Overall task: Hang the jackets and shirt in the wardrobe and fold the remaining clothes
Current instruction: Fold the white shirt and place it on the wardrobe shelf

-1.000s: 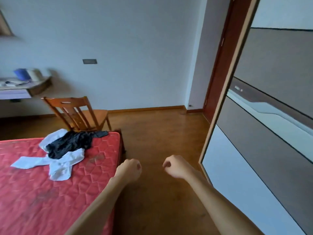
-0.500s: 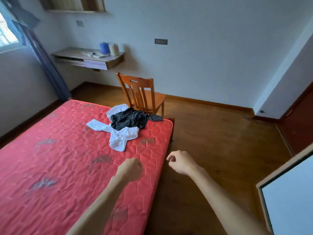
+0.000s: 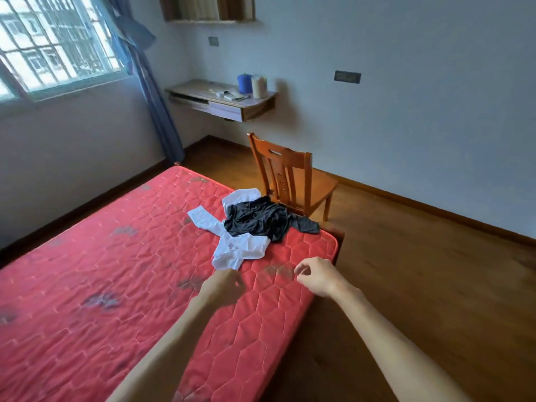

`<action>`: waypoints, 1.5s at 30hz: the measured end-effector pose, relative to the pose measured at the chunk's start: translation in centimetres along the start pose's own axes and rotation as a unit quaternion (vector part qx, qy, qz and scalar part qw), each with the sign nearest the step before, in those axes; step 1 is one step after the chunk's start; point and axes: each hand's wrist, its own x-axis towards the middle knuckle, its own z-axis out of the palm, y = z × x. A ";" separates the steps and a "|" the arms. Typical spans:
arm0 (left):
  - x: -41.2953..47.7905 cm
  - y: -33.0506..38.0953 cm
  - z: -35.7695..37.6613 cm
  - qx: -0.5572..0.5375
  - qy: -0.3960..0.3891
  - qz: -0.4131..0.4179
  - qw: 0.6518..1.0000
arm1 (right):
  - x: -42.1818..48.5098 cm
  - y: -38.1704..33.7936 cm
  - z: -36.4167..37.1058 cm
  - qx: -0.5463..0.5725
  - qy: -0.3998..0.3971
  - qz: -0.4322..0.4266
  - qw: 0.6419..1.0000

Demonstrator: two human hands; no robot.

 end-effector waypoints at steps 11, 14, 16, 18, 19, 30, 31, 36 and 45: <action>7.9 -3.2 -2.3 -0.040 0.006 -0.124 0.991 | 14.6 -1.5 0.5 -0.009 -0.091 -0.049 0.995; 11.0 -5.3 -2.8 -0.066 0.011 -0.153 0.986 | 19.2 -2.8 1.8 -0.019 -0.116 -0.048 0.992; 13.4 -6.7 -2.7 -0.098 0.009 -0.161 0.982 | 22.1 -3.4 2.7 -0.032 -0.132 -0.042 0.990; 15.7 -8.2 -2.3 -0.139 0.000 -0.171 0.975 | 25.1 -3.7 3.7 -0.050 -0.146 -0.030 0.988; 16.8 -8.8 -2.2 -0.159 -0.004 -0.178 0.971 | 26.5 -3.9 4.1 -0.062 -0.154 -0.024 0.986; 26.7 -16.1 2.6 -0.286 -0.005 -0.283 0.916 | 39.4 -4.4 10.5 -0.102 -0.209 0.029 0.972; 27.9 -16.8 3.2 -0.286 -0.002 -0.289 0.914 | 40.6 -4.2 11.4 -0.106 -0.211 0.025 0.971; 34.3 -20.3 8.9 -0.265 -0.006 -0.313 0.912 | 46.4 -1.8 17.7 -0.126 -0.226 0.002 0.966; 46.7 -27.2 21.6 -0.059 -0.099 -0.203 0.972 | 59.0 4.2 29.6 -0.224 -0.221 -0.065 0.947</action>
